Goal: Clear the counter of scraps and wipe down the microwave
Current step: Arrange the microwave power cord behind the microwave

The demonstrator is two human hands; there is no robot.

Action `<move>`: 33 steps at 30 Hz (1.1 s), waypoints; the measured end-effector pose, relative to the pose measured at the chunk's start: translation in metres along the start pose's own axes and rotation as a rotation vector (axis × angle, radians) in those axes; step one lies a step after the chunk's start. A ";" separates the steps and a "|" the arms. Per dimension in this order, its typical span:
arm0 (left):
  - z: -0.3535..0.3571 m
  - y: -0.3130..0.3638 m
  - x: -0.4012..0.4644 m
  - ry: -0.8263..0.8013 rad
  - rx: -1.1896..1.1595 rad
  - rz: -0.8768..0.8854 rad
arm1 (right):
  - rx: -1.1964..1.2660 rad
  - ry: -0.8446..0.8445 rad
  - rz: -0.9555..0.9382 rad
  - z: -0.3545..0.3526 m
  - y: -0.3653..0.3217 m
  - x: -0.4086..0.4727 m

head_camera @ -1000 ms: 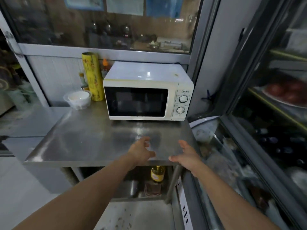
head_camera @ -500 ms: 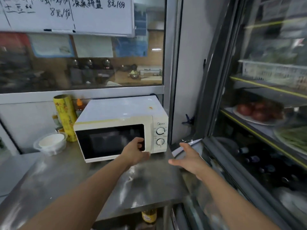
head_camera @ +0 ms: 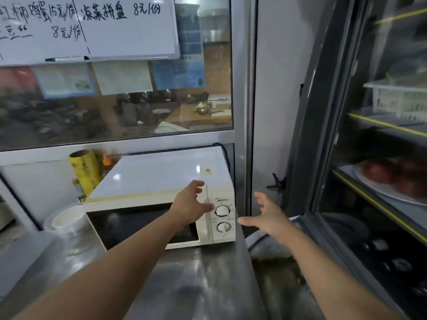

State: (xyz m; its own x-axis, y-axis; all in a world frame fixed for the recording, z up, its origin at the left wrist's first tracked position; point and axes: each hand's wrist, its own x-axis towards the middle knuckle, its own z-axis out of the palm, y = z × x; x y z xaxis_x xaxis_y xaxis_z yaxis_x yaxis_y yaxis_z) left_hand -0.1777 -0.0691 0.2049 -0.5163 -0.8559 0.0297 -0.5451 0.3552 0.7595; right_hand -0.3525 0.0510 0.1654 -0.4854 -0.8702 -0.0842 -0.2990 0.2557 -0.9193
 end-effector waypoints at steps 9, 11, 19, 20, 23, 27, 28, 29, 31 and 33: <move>0.003 0.002 0.056 -0.071 0.125 0.139 | -0.015 0.086 0.037 0.003 -0.005 0.040; 0.002 0.003 0.069 -0.105 0.122 0.168 | -0.016 0.119 0.042 0.003 -0.008 0.047; 0.009 0.006 0.118 -0.179 0.136 0.260 | -0.008 0.228 0.078 -0.003 0.001 0.076; 0.011 0.006 0.124 -0.182 0.148 0.267 | -0.007 0.236 0.085 -0.005 0.004 0.081; 0.018 0.010 0.146 -0.163 0.172 0.268 | -0.005 0.226 0.094 -0.009 0.015 0.102; 0.026 0.020 0.179 -0.119 0.238 0.271 | -0.018 0.196 0.095 -0.016 0.028 0.139; 0.029 0.023 0.188 -0.114 0.250 0.270 | -0.009 0.190 0.088 -0.018 0.032 0.150; 0.032 0.025 0.197 -0.112 0.261 0.267 | -0.001 0.187 0.082 -0.020 0.036 0.161; 0.040 0.031 0.216 -0.101 0.291 0.258 | 0.005 0.183 0.072 -0.024 0.043 0.186; 0.047 0.037 0.234 -0.072 0.320 0.244 | 0.023 0.161 0.066 -0.028 0.051 0.210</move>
State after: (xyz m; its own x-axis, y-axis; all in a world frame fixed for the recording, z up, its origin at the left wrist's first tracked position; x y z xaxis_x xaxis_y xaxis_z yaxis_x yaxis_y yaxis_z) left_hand -0.3495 -0.2385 0.2099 -0.6945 -0.7077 0.1297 -0.5733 0.6533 0.4944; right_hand -0.4925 -0.1066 0.1111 -0.6293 -0.7726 -0.0839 -0.2443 0.2992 -0.9224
